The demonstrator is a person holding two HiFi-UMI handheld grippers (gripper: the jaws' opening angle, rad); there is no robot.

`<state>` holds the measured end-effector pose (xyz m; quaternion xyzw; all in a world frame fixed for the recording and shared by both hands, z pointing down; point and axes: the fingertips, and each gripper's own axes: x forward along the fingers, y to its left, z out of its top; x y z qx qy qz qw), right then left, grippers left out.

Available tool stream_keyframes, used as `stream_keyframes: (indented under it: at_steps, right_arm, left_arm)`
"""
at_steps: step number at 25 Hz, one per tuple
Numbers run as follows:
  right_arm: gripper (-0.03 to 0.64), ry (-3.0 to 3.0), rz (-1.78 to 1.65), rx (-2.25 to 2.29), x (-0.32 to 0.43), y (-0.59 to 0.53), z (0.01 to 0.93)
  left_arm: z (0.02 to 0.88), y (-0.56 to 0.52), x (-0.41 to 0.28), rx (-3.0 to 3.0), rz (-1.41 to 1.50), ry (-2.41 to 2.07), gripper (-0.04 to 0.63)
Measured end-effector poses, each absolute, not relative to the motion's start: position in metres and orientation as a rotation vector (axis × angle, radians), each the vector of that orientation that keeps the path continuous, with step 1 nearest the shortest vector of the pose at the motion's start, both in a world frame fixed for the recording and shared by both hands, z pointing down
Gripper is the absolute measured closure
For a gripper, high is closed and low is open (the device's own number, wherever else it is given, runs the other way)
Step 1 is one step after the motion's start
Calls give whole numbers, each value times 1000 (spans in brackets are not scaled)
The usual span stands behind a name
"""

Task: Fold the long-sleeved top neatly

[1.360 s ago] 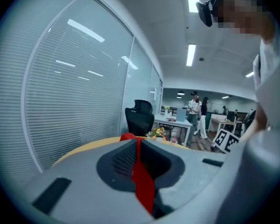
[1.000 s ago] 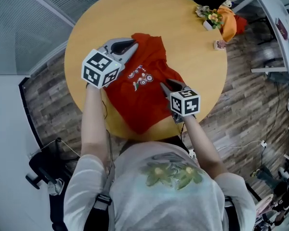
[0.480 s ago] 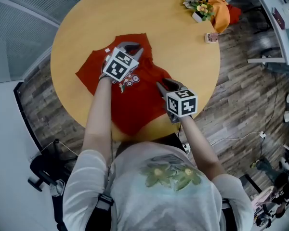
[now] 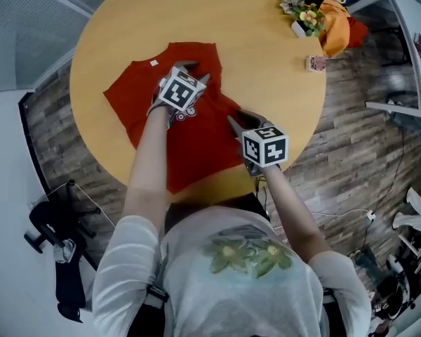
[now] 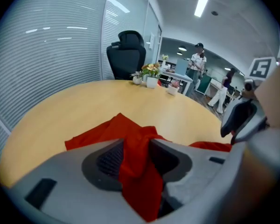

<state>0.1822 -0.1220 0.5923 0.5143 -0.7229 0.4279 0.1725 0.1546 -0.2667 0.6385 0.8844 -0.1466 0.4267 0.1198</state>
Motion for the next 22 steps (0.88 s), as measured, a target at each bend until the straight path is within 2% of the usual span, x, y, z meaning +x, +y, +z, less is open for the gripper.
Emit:
stream_keyframes:
  at_steps: [4,9,14,22]
  right_arm:
    - [494,-2101,1184,1372,180,-131,594]
    - [489,-2184,1150,1287,168,-137,581]
    - [437,-2196,1116,1256,169,-130,578]
    - [422,-2138,1072,1244,167,-86,581]
  left_arm:
    - [613,-267,143,2557,1070,-568,384]
    - [572,-246,91,2526,876,-778,383]
    - [548,-205,21,2463,773,-959,383]
    - [564,-113,-69,2245,810,-1165,382]
